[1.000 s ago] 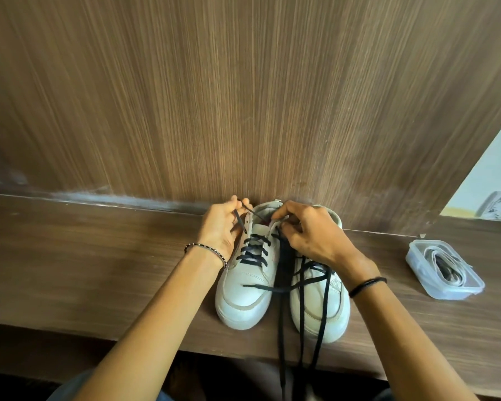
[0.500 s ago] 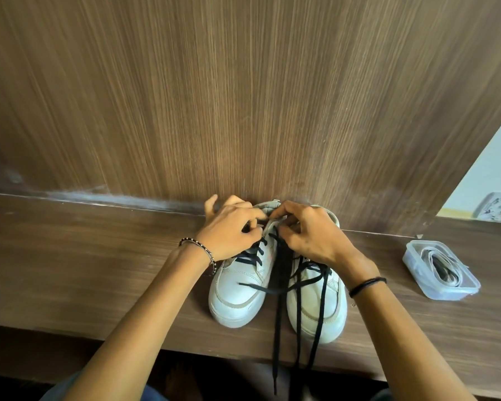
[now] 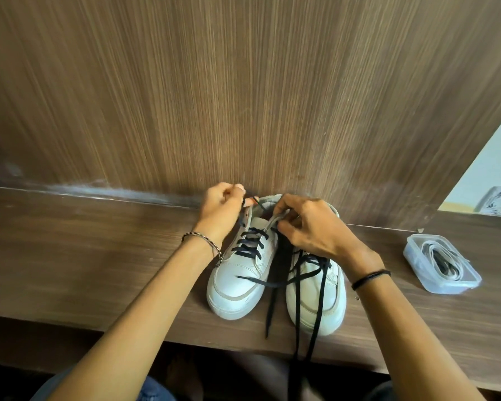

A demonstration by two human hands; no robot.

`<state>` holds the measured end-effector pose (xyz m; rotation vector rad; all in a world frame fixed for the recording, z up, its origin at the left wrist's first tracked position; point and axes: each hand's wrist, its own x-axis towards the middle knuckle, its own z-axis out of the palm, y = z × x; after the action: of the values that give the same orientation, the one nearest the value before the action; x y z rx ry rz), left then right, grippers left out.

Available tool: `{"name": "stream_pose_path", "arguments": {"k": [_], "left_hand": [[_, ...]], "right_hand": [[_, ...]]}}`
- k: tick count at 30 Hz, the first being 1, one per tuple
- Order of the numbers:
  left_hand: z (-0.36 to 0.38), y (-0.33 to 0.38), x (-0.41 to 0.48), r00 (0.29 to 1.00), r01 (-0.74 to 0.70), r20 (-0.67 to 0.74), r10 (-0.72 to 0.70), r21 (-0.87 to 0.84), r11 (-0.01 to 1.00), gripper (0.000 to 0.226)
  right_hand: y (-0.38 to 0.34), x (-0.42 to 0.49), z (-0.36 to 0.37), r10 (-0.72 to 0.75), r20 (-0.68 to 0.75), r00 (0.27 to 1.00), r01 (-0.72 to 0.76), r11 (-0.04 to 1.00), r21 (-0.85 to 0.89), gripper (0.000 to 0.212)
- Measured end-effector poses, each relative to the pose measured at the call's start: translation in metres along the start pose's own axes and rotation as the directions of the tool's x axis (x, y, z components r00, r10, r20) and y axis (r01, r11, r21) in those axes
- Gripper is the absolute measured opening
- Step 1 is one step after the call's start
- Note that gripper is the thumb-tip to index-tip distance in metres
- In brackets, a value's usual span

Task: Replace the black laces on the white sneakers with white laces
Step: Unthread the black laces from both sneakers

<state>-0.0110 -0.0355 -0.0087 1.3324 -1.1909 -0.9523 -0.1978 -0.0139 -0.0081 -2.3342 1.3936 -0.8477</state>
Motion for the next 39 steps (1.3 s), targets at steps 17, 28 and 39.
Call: {"name": "stream_pose_path", "arguments": {"k": [17,28,39], "left_hand": [[-0.008,-0.006,-0.013,0.680,-0.699,0.656,0.328,0.443,0.562,0.014],[-0.003,-0.011,-0.001,0.946,-0.317,0.097,0.311,0.491,0.812,0.020],[-0.013,0.008,-0.012,0.921,-0.187,0.369,0.123,0.142,0.972,0.014]], "right_hand": [[-0.002,-0.006,-0.008,-0.014,0.020,1.000,0.013,1.000,0.018,0.005],[0.001,-0.008,-0.013,0.066,0.075,0.995,-0.072,0.993,0.090,0.018],[0.001,-0.008,-0.014,0.105,0.083,0.991,-0.115,0.986,0.121,0.024]]}}
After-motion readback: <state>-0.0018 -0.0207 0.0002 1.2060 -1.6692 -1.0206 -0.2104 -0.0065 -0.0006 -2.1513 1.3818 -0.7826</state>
